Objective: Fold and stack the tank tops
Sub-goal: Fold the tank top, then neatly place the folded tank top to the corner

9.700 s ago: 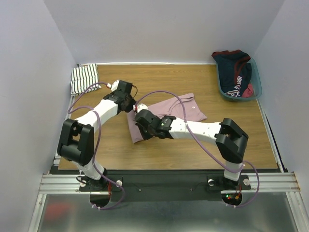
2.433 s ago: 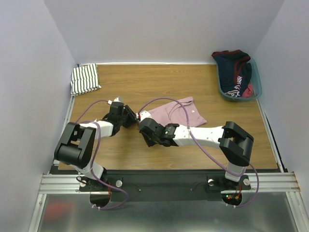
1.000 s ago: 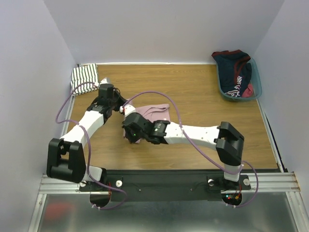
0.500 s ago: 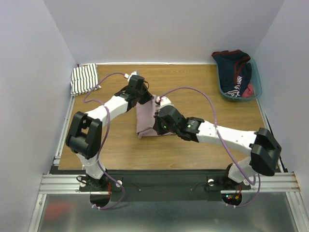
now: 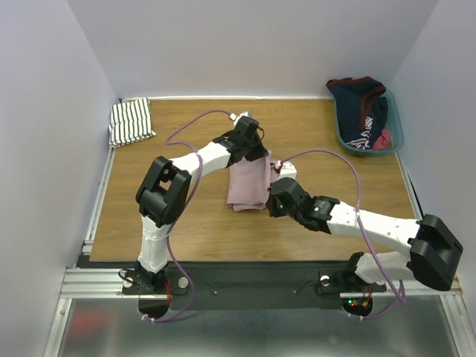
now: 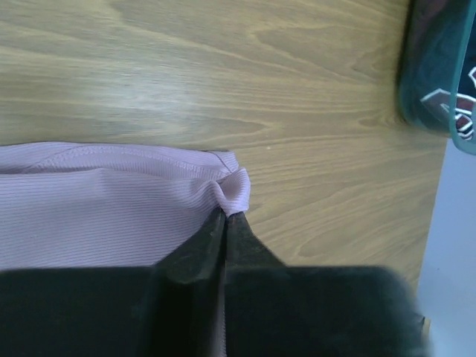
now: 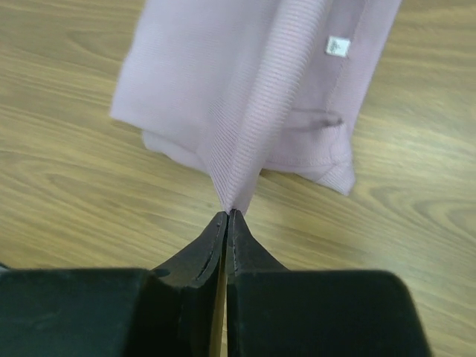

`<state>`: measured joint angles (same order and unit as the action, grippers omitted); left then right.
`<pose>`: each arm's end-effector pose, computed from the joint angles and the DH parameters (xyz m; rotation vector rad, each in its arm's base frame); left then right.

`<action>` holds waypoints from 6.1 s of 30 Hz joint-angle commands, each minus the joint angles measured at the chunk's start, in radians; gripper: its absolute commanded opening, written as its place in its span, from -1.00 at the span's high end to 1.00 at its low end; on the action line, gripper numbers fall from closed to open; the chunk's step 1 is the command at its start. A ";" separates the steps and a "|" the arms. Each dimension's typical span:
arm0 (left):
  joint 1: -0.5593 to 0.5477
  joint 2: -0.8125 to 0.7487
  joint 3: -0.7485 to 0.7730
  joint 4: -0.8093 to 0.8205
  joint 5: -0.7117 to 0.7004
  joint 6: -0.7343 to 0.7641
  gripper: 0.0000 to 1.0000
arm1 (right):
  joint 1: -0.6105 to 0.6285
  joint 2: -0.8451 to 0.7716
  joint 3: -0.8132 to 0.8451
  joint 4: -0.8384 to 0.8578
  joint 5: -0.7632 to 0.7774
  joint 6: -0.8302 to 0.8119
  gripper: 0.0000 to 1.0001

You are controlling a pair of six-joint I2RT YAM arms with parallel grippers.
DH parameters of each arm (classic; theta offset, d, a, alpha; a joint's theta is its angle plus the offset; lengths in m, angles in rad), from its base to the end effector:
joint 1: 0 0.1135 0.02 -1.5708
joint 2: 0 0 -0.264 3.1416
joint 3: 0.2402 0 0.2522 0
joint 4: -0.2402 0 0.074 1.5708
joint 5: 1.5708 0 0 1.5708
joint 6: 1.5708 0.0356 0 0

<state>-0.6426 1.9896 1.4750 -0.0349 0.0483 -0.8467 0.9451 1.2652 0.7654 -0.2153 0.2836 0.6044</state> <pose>0.3701 -0.2792 0.2291 -0.2002 2.2560 -0.9000 0.1639 0.2098 0.2296 -0.2419 2.2884 0.4983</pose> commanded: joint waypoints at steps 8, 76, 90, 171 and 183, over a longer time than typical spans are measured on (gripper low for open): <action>-0.019 -0.053 -0.008 0.208 0.056 0.107 -0.09 | 0.001 -0.167 -0.089 -0.079 0.183 0.126 -0.01; 0.143 -0.345 -0.585 0.263 0.162 0.236 -0.20 | -0.376 0.309 0.318 0.007 0.049 -0.052 0.01; 0.175 -0.232 -0.518 0.242 0.249 0.271 -0.26 | -0.206 0.289 0.155 0.039 0.028 0.037 0.20; 0.624 0.426 0.906 -0.246 -0.673 0.900 1.00 | -0.204 0.226 0.264 0.063 -0.242 -0.127 -0.99; 0.699 0.408 0.981 -0.231 -0.553 0.890 1.00 | -0.204 0.241 0.267 0.076 -0.235 -0.138 -1.00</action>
<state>0.0151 2.4657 2.3993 -0.3222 -0.5407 0.0376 0.7406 1.5135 0.9947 -0.1925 0.0513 0.4854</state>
